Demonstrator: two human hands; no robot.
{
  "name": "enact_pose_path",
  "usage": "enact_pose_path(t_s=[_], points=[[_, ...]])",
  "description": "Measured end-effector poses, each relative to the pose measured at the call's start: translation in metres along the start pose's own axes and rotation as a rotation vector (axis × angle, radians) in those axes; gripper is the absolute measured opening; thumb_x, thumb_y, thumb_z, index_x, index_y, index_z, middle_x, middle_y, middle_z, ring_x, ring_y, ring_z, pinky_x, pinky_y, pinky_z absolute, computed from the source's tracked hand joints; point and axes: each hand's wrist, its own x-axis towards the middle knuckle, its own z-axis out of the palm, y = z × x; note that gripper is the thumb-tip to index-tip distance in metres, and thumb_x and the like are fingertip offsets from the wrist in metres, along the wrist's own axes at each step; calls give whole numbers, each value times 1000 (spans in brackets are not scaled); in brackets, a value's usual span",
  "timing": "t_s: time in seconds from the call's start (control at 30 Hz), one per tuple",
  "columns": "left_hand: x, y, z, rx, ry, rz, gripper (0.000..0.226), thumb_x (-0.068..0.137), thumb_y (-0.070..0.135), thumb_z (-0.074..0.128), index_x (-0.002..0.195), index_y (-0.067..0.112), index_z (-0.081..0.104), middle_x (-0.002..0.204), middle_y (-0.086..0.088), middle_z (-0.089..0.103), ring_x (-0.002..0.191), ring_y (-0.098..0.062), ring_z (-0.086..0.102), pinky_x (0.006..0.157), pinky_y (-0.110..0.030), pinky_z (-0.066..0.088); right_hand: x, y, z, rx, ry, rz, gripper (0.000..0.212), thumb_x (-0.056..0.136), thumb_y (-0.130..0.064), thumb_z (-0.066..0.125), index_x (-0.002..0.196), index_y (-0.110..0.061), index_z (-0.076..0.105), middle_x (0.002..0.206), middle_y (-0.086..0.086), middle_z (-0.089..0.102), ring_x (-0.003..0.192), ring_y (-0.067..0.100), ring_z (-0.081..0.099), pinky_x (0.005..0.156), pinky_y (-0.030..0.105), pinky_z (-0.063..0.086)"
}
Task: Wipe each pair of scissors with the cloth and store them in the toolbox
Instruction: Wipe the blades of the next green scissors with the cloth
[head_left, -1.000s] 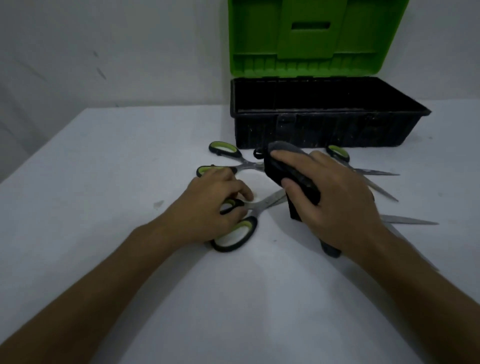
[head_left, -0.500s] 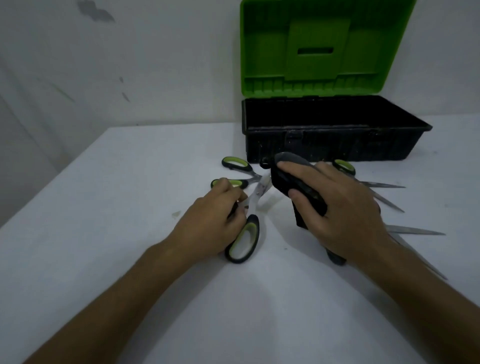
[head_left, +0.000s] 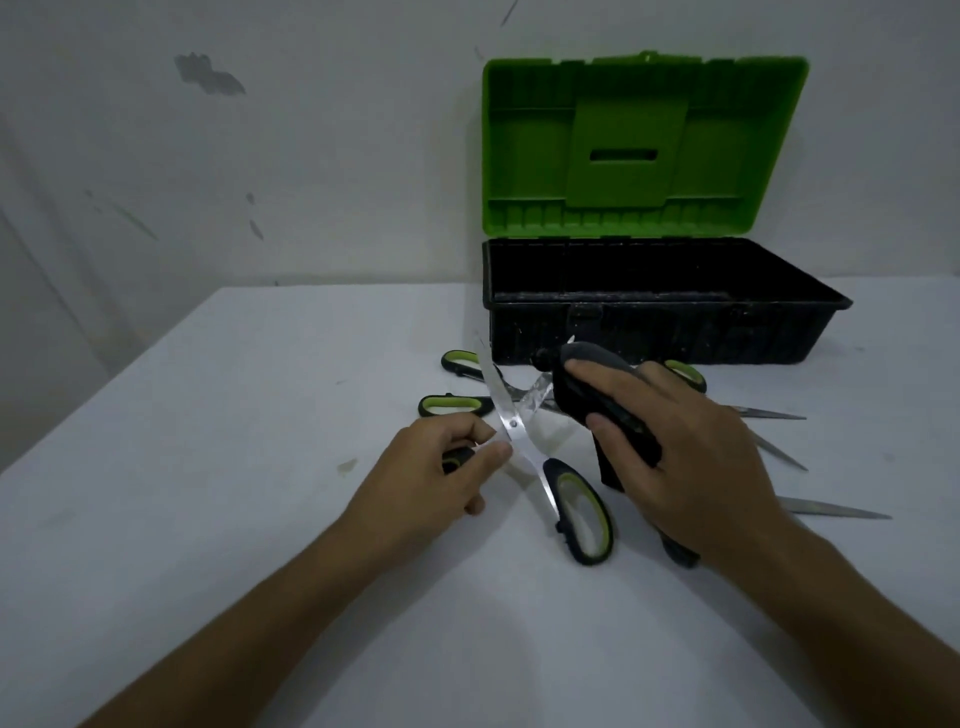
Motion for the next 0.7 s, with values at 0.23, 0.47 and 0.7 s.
enact_pose_path(t_s=[0.23, 0.47, 0.7], points=[[-5, 10, 5, -109, -10, 36, 23, 92, 27, 62, 76, 12, 67, 39, 9, 47, 29, -9, 39, 37, -20, 31, -3, -3, 5, -6, -147, -174, 44, 100, -38, 42, 144, -41, 43, 102, -6, 52, 73, 7, 46, 55, 20, 40], [-5, 4, 5, -95, 54, 123, 25, 90, 27, 67, 69, 12, 66, 43, 12, 46, 32, 0, 38, 40, -16, 30, 2, 3, 12, -93, 21, -104, 40, 99, -29, 49, 139, -32, 53, 102, 3, 58, 72, 15, 53, 53, 21, 42], [-1, 0, 7, -124, 9, -20, 26, 88, 35, 67, 68, 17, 68, 47, 3, 49, 30, -12, 37, 37, -16, 29, 6, 7, 13, -122, 54, 84, 47, 98, -24, 55, 144, -31, 46, 99, 1, 51, 68, 13, 43, 49, 24, 42]])
